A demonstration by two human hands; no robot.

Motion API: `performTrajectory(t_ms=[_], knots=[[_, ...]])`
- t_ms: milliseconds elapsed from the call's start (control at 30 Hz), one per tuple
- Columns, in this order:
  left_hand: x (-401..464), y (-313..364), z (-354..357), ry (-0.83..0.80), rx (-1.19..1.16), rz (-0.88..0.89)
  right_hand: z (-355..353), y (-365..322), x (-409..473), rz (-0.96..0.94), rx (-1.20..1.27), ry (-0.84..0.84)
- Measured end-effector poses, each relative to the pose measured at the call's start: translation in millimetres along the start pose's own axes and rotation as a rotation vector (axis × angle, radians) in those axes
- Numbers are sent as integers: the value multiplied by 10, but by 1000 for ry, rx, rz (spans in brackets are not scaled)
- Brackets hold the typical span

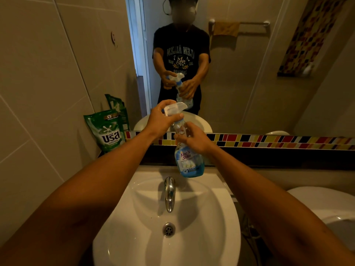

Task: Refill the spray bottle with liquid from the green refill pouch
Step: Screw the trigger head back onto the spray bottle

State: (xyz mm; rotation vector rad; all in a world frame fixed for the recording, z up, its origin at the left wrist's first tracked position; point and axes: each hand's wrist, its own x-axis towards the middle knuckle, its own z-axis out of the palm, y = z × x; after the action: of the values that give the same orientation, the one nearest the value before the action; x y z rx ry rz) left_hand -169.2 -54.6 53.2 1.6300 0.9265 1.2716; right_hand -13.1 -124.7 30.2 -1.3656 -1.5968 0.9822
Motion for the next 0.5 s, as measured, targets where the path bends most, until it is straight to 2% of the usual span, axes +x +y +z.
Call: performTrajectory(t_ms=[200, 500], knots=[[1, 16, -25, -57, 33, -2, -8, -2, -23, 9, 32, 4], [-53, 15, 24, 28, -4, 9, 42, -68, -50, -6, -4, 10]])
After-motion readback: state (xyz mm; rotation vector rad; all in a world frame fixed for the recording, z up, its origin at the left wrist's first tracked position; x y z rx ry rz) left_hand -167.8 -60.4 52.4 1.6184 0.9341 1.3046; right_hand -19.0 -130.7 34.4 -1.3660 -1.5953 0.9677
